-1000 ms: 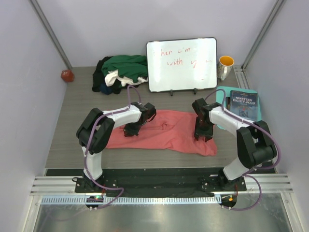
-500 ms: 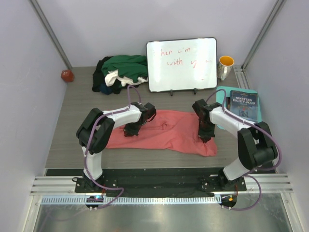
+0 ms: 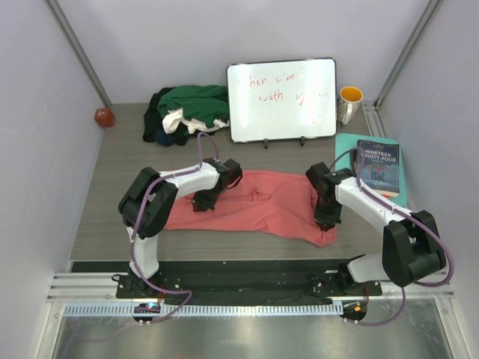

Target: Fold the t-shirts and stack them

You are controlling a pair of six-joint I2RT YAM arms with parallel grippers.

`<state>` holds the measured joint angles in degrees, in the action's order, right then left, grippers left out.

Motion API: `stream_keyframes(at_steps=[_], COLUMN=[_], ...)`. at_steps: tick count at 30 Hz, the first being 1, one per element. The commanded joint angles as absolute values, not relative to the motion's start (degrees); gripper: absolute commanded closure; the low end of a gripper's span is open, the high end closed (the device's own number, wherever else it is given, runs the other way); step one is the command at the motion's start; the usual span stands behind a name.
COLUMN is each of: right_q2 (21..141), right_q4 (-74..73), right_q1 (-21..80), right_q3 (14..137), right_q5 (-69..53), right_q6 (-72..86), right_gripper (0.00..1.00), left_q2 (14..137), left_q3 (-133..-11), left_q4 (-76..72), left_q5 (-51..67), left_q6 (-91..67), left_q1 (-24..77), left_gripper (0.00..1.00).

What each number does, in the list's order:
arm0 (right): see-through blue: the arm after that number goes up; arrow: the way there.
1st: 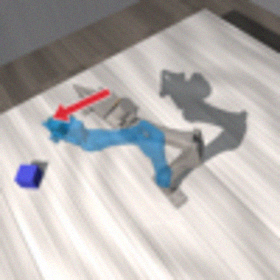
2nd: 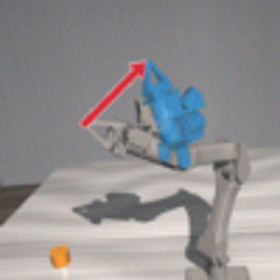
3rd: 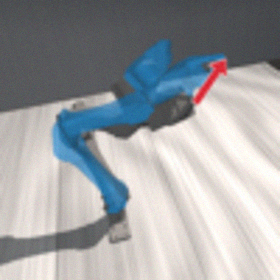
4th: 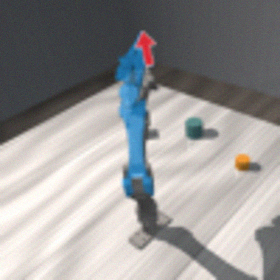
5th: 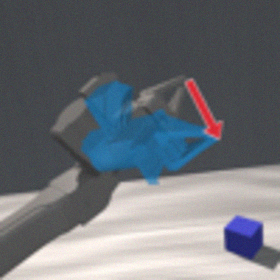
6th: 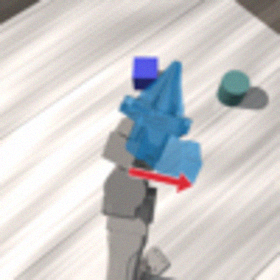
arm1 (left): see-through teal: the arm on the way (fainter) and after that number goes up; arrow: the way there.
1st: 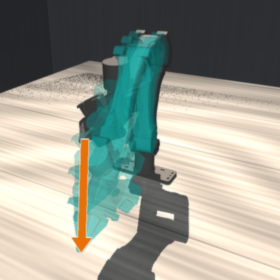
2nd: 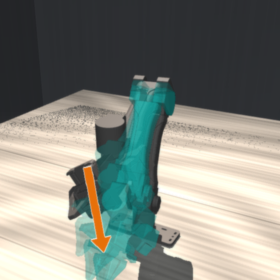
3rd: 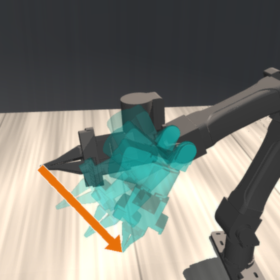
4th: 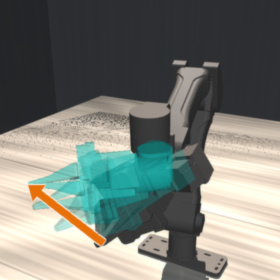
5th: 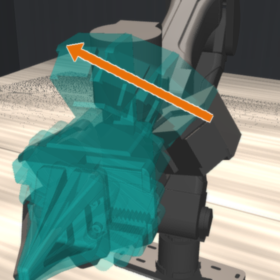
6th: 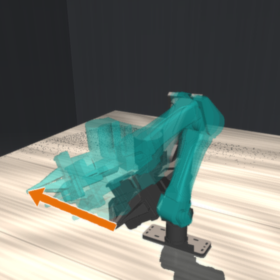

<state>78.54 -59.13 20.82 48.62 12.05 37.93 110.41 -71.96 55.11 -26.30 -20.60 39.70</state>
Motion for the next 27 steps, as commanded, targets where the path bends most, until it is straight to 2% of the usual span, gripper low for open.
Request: stream_keyframes(at_steps=[1, 6, 11, 13, 14, 20, 23, 27], right_q2=[75.3, 73.8, 74.4, 74.5, 74.9, 81.8, 87.5, 94.0], right_q4=[-60.8, -60.4, -60.9, -60.8, -60.9, -56.2, -52.7, -49.2], right_q1=[20.7, 20.8, 20.7, 20.7, 20.8, 20.7, 20.6, 20.7], right_q3=[47.3, 48.2, 53.8, 56.9, 58.0, 64.0, 65.1, 65.9], right_q5=[12.0, 13.1, 15.8, 17.4, 17.8, 18.5, 18.4, 14.3], right_q6=[40.3, 40.6, 39.2, 38.0, 37.4, 31.4, 29.3, 27.7], right_gripper=[0.76, 0.71, 0.7, 0.7, 0.7, 0.69, 0.62, 0.62], left_q2=[108.0, 108.2, 108.2, 108.0, 107.9, 105.0, 105.2, 106.6], left_q3=[-73.8, -73.7, -73.5, -73.3, -73.2, -72.3, -72.1, -72.1], left_q4=[55.9, 56.1, 55.8, 55.6, 55.6, 53.8, 53.3, 53.5], left_q5=[-25.8, -25.9, -26.1, -26.4, -26.9, -28.4, -28.3, -28.6], left_q6=[-20.8, -20.7, -20.7, -20.8, -20.9, -21.2, -20.9, -20.7], left_q1=[40.1, 40.3, 40.2, 40.2, 40.3, 40.2, 40.2, 40.3], left_gripper=[1.0, 1.0, 0.99, 0.95, 0.89, 0.69, 0.68, 0.68])
